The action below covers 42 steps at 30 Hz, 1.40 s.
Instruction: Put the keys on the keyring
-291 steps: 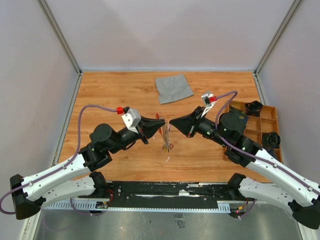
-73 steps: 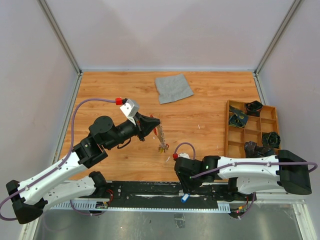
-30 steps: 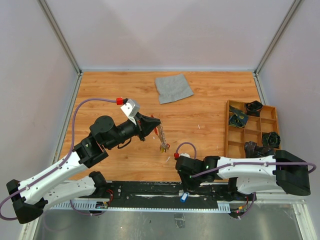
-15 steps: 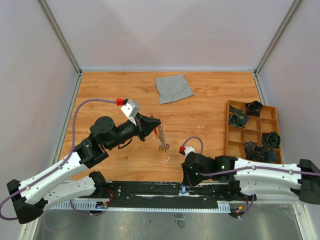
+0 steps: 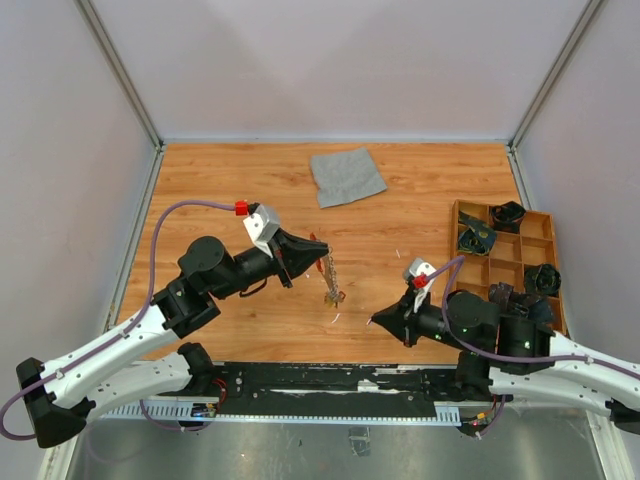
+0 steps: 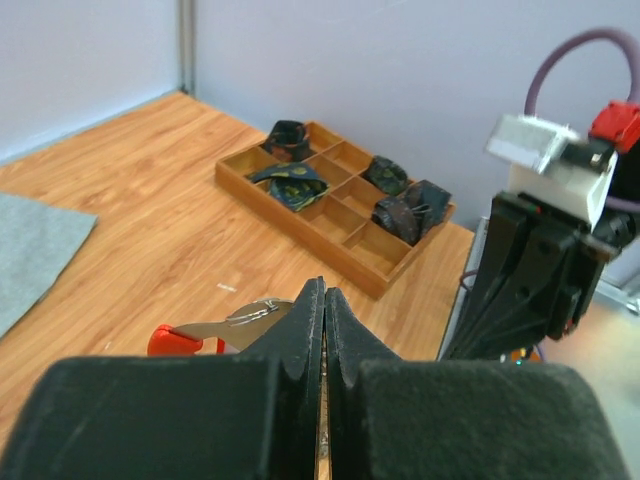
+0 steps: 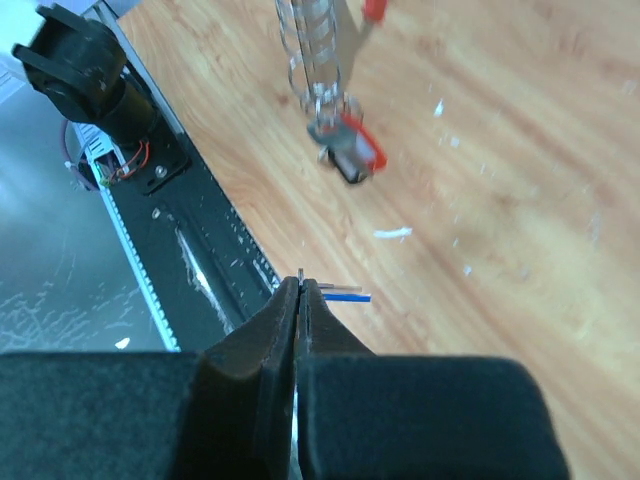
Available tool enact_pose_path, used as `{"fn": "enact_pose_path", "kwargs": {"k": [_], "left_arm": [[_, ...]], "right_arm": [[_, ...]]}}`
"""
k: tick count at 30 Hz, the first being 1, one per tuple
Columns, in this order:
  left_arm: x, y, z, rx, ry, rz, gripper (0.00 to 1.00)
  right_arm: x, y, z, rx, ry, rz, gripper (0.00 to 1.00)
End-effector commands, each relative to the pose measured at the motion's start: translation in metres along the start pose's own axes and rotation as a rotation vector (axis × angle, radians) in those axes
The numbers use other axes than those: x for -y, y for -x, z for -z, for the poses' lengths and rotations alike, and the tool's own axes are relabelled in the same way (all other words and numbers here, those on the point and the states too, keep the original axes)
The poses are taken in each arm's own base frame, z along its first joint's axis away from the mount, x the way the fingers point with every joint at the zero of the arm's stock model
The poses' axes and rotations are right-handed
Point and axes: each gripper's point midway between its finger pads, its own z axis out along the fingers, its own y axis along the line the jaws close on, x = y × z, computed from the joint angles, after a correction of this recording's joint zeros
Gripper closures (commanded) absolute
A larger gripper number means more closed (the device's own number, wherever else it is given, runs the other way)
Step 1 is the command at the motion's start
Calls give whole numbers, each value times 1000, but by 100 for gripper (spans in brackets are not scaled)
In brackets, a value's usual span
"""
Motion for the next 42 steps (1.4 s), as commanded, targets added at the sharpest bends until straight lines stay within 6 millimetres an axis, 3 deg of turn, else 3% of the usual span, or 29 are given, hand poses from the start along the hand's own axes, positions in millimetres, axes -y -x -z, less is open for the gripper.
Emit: {"fn": "enact_pose_path", "kwargs": {"k": [1, 10, 16, 26, 42], "left_arm": [[29, 31, 4, 114, -154, -51, 99], [69, 41, 14, 141, -385, -90, 99], [88, 45, 19, 140, -498, -99, 99], [103, 47, 22, 134, -594, -92, 99], [102, 45, 20, 125, -594, -78, 99]], "right_arm": [[-7, 56, 14, 140, 35, 247, 99], [-41, 119, 41, 330, 168, 455, 99], [-63, 141, 48, 330, 251, 581, 99], [-80, 156, 39, 319, 306, 702, 99], [-92, 164, 30, 356, 345, 695, 99]]}}
